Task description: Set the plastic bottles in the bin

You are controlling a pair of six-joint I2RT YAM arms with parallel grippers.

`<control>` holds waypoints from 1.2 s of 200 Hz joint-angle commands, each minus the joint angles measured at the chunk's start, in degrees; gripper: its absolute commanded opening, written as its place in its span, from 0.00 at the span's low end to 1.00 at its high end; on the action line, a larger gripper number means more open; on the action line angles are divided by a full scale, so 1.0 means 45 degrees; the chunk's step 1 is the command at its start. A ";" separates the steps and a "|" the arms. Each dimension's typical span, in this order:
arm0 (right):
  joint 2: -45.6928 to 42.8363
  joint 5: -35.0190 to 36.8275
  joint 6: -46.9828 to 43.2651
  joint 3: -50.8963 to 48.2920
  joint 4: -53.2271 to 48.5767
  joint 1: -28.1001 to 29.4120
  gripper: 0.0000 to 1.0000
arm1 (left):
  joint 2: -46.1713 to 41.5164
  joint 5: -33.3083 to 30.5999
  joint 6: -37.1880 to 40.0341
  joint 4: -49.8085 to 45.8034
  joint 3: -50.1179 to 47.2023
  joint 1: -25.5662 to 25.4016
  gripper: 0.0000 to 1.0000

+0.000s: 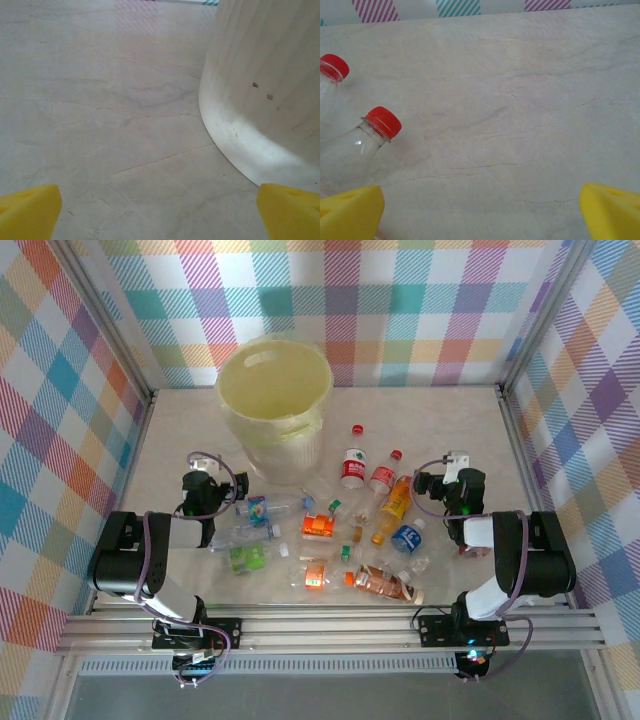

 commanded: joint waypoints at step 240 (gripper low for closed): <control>-0.0097 -0.0255 -0.0036 0.0076 0.0251 -0.0018 1.00 | -0.0565 -0.0039 -0.0067 0.0470 -0.0507 -0.0020 1.00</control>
